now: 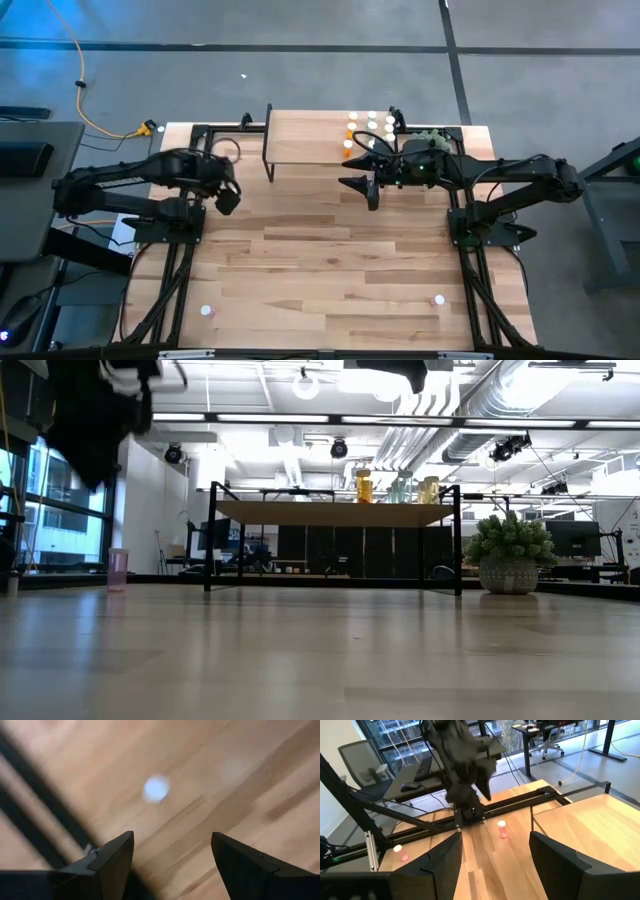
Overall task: Pick and place medicine bottles onto shelf by color
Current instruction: Put the top left pink pill bottle on the shelf
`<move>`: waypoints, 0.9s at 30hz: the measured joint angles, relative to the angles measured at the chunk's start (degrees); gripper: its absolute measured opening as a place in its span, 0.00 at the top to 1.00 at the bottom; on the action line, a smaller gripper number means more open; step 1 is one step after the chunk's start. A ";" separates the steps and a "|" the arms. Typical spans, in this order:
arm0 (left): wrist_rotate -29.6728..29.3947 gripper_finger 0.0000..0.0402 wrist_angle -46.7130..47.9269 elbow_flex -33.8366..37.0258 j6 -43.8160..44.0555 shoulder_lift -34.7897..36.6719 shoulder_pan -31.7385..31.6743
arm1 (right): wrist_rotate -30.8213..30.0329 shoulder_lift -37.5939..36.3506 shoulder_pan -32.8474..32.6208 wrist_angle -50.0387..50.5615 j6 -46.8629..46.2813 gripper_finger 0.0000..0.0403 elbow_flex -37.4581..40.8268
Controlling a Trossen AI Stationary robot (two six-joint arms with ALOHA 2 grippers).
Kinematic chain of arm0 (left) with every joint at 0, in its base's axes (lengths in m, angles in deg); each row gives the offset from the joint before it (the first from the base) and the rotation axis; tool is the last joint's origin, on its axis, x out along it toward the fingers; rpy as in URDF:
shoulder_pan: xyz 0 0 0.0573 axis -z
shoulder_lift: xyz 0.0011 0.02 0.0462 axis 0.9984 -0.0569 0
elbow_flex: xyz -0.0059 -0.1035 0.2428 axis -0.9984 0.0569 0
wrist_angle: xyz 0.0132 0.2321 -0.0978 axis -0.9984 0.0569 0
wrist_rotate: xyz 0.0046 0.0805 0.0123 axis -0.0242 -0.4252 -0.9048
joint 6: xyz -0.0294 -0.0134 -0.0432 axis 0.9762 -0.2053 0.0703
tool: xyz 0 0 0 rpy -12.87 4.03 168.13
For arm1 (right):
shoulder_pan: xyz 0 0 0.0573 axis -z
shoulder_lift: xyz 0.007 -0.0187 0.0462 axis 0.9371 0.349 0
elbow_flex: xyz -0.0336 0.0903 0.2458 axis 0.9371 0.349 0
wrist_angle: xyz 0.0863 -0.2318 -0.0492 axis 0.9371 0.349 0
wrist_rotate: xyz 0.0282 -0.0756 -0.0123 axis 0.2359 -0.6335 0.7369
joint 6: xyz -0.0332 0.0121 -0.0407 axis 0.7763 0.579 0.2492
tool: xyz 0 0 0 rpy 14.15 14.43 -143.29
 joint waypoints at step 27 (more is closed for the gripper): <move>2.17 0.37 -15.70 6.85 -10.54 -19.70 -13.18 | -0.02 0.02 0.02 1.44 -1.72 0.45 0.00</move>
